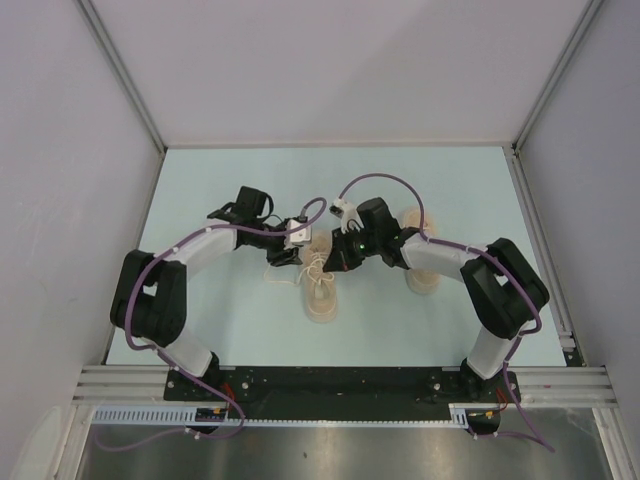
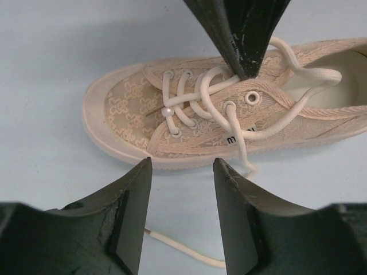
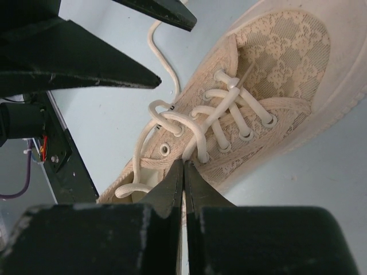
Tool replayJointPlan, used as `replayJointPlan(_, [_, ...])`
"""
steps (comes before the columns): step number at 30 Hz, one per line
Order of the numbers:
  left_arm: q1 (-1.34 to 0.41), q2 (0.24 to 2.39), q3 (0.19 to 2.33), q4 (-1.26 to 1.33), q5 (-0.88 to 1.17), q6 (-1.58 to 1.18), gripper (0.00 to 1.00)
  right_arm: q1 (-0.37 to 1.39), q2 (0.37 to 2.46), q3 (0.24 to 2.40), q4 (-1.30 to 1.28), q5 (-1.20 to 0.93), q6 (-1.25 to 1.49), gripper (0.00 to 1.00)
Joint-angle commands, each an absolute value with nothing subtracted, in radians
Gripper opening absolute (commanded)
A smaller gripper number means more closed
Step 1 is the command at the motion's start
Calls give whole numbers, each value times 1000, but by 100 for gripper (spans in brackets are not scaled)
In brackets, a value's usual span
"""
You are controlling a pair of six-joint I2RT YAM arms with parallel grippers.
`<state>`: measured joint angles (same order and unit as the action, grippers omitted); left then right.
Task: Tie the shoes
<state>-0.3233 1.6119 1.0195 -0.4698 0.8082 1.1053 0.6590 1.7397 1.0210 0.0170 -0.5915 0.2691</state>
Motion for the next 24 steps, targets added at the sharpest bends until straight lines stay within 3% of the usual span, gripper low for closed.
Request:
replayJointPlan(1, [-341, 1614, 1087, -495, 861, 1247, 56, 647, 1738, 1074, 31, -594, 268, 0])
replayJointPlan(14, [-344, 1697, 1219, -687, 897, 1469, 58, 670, 1747, 1083, -66, -514, 141, 0])
replayJointPlan(24, [-367, 1752, 1292, -793, 891, 1574, 52, 666, 1764, 1083, -32, -511, 124, 0])
